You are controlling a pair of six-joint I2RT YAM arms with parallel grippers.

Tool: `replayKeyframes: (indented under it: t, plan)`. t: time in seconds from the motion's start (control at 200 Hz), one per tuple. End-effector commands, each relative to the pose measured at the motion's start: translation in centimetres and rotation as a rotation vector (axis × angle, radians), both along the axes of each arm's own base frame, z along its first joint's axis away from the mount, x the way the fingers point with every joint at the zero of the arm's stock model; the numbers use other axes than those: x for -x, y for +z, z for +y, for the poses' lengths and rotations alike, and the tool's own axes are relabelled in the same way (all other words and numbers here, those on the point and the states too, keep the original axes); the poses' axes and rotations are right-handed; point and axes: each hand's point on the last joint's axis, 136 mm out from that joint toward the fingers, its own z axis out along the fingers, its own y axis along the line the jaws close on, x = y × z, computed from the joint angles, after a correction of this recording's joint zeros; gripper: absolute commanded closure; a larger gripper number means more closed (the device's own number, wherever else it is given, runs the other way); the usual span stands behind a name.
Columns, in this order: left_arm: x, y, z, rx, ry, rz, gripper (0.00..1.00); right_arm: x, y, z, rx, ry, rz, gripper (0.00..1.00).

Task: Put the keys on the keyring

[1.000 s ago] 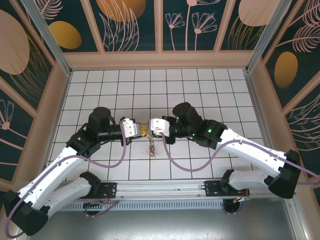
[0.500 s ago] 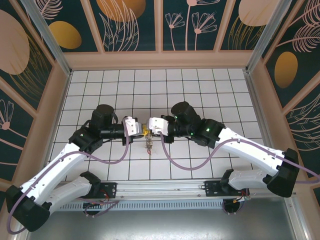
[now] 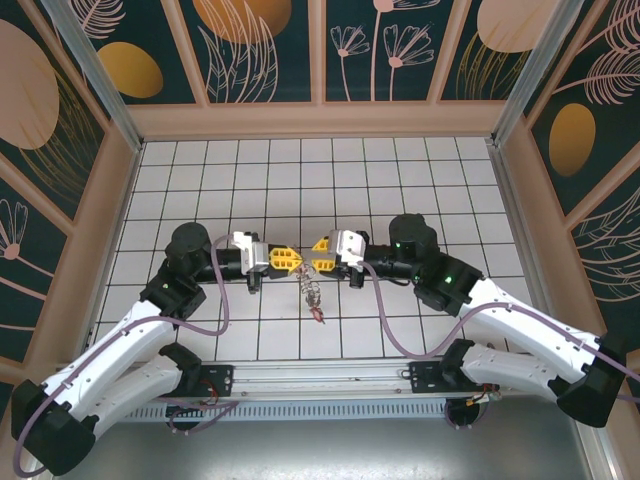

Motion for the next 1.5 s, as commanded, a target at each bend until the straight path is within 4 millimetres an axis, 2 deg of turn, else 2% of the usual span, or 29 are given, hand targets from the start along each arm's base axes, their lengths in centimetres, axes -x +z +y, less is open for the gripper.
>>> replayKeyframes:
  t: [0.0, 0.385, 0.5, 0.696, 0.876, 0.986, 1.041, 1.091, 1.311, 1.496]
  plan:
    - [1.1, 3.2, 0.0, 0.11, -0.055, -0.057, 1.0, 1.2, 1.9, 0.5, -0.087, 0.082, 0.005, 0.76]
    - [1.2, 2.6, -0.2, 0.109, -0.08, -0.031, 1.0, 1.8, 2.4, 1.5, -0.13, 0.15, 0.012, 0.76]
    - [1.4, 2.4, -0.2, 0.112, -0.095, -0.041, 1.0, 1.8, 2.5, 1.8, -0.132, 0.165, 0.012, 0.81]
    - [1.6, 1.8, -0.3, 0.089, -0.114, -0.038, 1.0, 1.8, 2.6, 2.0, -0.131, 0.172, 0.0, 0.81]
    - [2.1, 0.3, 0.0, 0.034, -0.114, -0.108, 1.0, 1.9, 2.4, 1.8, -0.088, 0.169, -0.037, 1.0]
    - [2.4, -0.1, 0.3, 0.035, -0.105, -0.137, 1.0, 2.6, 1.7, 2.2, -0.035, 0.174, -0.087, 1.0]
    - [2.5, -0.3, 0.3, 0.033, -0.108, -0.136, 1.0, 2.9, 1.4, 2.4, -0.024, 0.172, -0.102, 0.93]
    - [2.5, -0.4, 0.3, 0.032, -0.115, -0.134, 1.0, 3.1, 1.3, 2.6, -0.029, 0.175, -0.11, 0.91]
    - [2.4, -0.6, 0.3, 0.031, -0.109, -0.157, 1.0, 3.4, 1.4, 3.0, -0.065, 0.187, -0.123, 0.93]
    - [2.0, -0.8, 0.2, 0.018, -0.091, -0.144, 1.0, 3.6, 1.8, 3.0, -0.081, 0.195, -0.117, 0.89]
